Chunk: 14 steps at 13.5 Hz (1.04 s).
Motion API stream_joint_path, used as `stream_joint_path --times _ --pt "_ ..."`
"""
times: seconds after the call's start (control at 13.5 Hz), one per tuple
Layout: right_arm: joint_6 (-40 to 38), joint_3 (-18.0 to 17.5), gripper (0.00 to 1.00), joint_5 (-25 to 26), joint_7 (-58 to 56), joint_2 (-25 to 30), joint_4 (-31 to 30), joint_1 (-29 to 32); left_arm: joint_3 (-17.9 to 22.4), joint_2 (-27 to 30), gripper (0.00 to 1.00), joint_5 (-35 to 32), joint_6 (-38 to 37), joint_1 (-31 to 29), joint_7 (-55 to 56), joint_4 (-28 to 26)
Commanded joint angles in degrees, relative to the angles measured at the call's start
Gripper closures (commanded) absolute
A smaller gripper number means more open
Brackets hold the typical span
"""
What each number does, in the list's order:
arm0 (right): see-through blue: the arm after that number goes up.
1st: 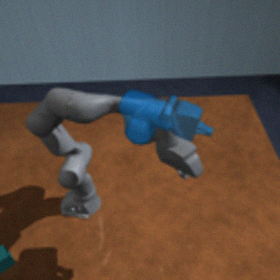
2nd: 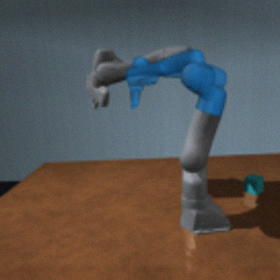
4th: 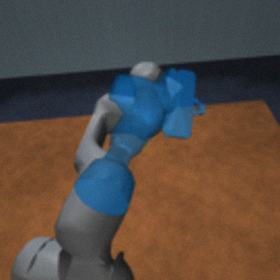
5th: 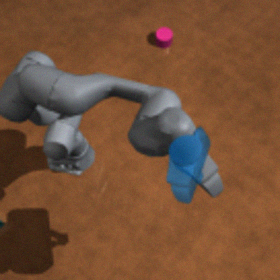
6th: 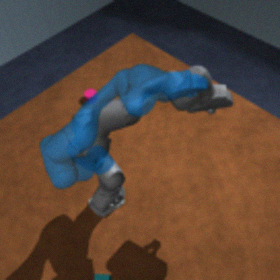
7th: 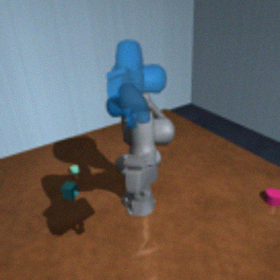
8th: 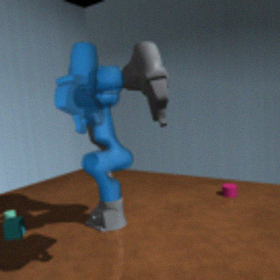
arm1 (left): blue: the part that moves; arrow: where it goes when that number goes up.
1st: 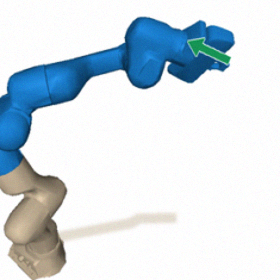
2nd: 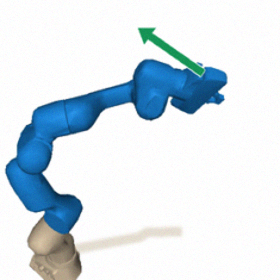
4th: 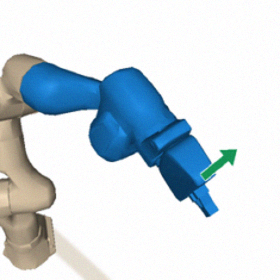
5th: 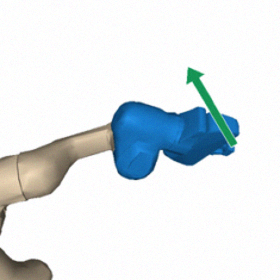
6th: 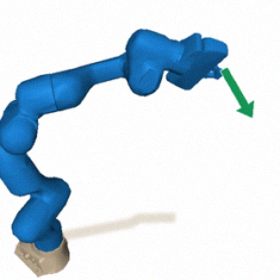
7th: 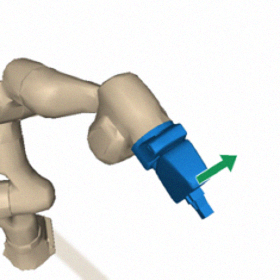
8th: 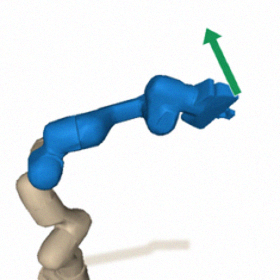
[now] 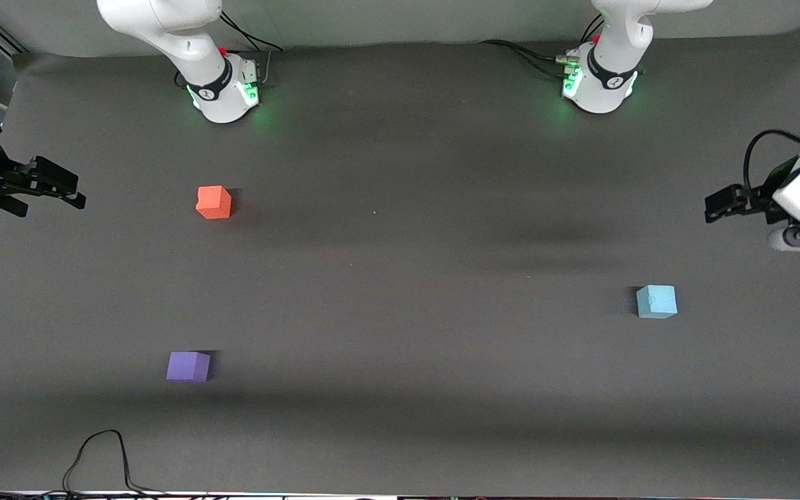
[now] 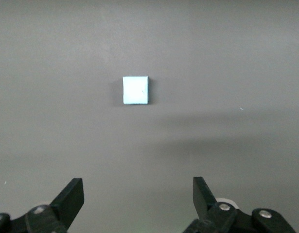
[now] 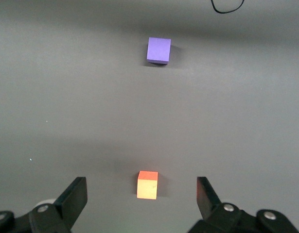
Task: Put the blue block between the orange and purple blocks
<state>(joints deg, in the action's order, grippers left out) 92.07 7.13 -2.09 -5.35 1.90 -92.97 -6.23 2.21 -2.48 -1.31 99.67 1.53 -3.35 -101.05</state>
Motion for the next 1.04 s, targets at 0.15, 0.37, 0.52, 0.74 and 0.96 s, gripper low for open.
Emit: stream_joint_path --times 0.15,0.37,0.52,0.74,0.96 --pt "-0.67 -0.36 0.0 -0.1 0.08 0.48 -0.37 0.34 -0.1 -6.29 0.0 -1.15 15.78 -1.79 -1.57 -7.4" --pt "-0.67 -0.36 0.0 -0.11 0.16 0.65 -0.37 0.34 -0.1 -12.44 0.0 -1.24 23.79 -1.97 -1.57 -8.9" --pt "-0.76 -0.36 0.0 -0.11 0.16 0.83 -0.46 0.34 -0.1 -16.39 0.0 -1.24 29.68 -1.97 -1.75 -9.25" --pt "-0.76 -0.36 0.0 -0.11 0.08 0.74 -0.55 0.34 -0.1 -20.18 0.0 -3.08 36.79 -2.49 -2.01 -11.0" --pt "-0.76 -0.45 0.0 -0.11 0.16 0.74 -0.99 0.25 -0.1 -23.43 0.0 -3.09 43.75 -2.85 -2.01 -13.21"
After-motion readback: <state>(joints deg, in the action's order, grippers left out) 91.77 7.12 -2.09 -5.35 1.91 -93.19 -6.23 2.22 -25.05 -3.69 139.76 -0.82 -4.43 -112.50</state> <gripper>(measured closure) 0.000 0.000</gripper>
